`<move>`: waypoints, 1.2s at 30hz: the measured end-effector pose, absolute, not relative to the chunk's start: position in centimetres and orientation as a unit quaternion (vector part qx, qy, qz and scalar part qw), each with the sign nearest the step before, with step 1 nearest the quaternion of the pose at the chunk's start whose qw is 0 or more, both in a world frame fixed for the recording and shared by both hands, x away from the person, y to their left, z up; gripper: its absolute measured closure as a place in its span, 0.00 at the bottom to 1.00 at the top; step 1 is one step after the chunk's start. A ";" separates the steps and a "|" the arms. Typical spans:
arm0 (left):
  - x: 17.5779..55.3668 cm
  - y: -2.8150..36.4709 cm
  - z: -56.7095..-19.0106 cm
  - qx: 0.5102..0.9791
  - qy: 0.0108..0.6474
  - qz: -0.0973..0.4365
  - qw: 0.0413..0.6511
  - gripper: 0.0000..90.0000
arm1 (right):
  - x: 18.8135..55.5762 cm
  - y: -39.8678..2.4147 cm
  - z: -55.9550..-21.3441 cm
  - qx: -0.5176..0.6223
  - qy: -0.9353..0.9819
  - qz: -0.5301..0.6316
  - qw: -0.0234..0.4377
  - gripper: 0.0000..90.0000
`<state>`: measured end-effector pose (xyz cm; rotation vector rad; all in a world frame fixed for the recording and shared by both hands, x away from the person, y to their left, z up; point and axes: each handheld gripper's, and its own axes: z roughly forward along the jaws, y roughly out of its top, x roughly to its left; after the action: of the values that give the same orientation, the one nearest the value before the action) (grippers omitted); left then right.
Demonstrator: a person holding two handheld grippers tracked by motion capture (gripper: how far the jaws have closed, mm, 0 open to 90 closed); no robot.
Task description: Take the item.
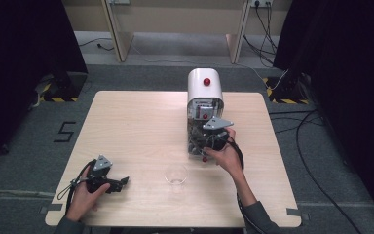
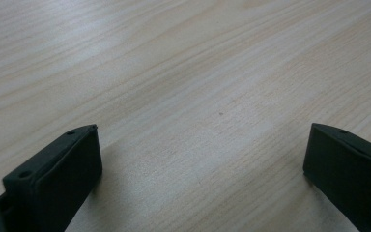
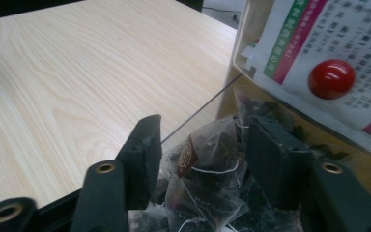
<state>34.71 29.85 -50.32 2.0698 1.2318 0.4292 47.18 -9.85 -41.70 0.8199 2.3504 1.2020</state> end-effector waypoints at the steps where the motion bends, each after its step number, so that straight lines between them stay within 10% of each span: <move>1: 34.7 29.8 -50.3 0.795 0.473 0.165 0.341 0.00 | 47.2 -9.8 -41.7 0.291 0.835 0.427 0.188 0.55; 11: 34.7 29.8 -50.3 0.796 0.473 0.165 0.340 0.00 | 48.3 -9.1 -43.2 0.298 0.842 0.410 0.186 0.59; 19: 34.7 29.8 -50.3 0.796 0.473 0.165 0.340 0.00 | 48.3 -9.4 -43.5 0.282 0.843 0.415 0.194 0.85; 36: 34.7 29.8 -50.3 0.796 0.473 0.165 0.340 0.00 | 46.2 -10.4 -40.2 0.250 0.824 0.462 0.211 0.87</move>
<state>34.71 29.85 -50.31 2.0708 1.2319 0.4293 46.22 -10.36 -40.19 0.6939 2.2897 1.2845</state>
